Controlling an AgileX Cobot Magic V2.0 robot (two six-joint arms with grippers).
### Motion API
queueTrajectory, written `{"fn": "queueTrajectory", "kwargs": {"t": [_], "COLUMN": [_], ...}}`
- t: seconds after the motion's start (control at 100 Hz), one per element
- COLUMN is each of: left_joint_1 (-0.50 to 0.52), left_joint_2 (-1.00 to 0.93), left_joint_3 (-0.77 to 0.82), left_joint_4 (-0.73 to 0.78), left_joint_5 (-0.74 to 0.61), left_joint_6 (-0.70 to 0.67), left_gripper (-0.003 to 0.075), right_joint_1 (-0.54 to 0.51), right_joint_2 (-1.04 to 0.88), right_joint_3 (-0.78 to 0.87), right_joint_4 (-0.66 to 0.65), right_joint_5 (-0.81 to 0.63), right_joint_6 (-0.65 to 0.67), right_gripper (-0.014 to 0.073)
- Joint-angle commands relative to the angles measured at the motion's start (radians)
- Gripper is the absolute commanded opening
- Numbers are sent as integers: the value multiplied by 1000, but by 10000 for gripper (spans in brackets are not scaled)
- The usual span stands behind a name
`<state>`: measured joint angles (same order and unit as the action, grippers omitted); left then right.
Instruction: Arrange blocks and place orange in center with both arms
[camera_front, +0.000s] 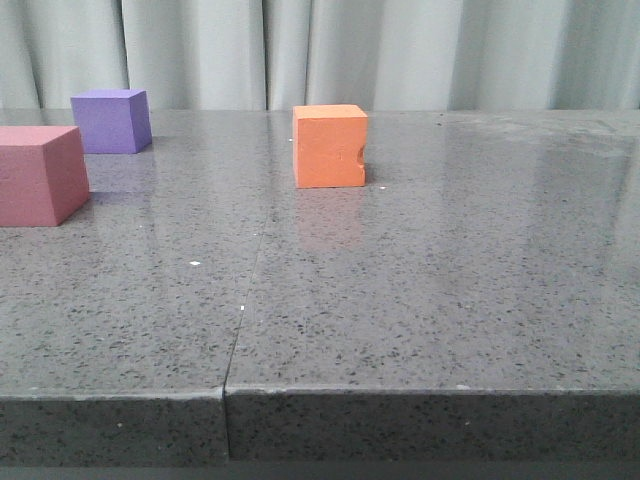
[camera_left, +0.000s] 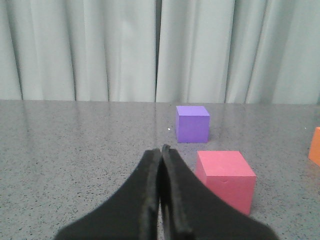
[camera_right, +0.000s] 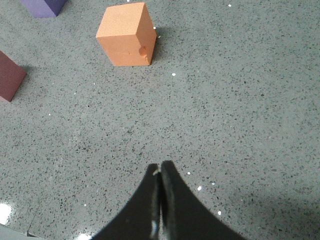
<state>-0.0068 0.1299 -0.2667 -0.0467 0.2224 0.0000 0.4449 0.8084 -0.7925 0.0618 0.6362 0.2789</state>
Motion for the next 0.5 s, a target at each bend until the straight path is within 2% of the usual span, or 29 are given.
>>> {"fn": "queueTrajectory", "kwargs": {"t": [0.0, 0.12, 0.21, 0.28, 0.43, 0.49], "left_joint_1": [2, 2, 2, 2, 2, 2], "left_joint_2": [103, 240, 340, 412, 546, 596], "left_joint_3": [-121, -221, -284, -325, -403, -441], "left_joint_4": [-7, -7, -7, -7, -7, -7], "left_joint_5": [16, 85, 99, 97, 97, 106], "left_joint_6": [0, 0, 0, 0, 0, 0], "left_gripper": [-20, -15, 51, 161, 485, 570], "right_joint_1": [-4, -4, -4, -4, -4, -4], "right_joint_2": [-6, -6, -6, -6, -6, -6], "right_joint_3": [-27, -27, -27, -27, -27, -27], "right_joint_4": [-5, -5, -5, -5, -5, -5], "right_joint_5": [-61, -61, -61, -61, -61, -61], "right_joint_6": [-10, -10, -10, -10, -10, -10], "right_gripper": [-57, -57, -57, -57, -57, -57]}}
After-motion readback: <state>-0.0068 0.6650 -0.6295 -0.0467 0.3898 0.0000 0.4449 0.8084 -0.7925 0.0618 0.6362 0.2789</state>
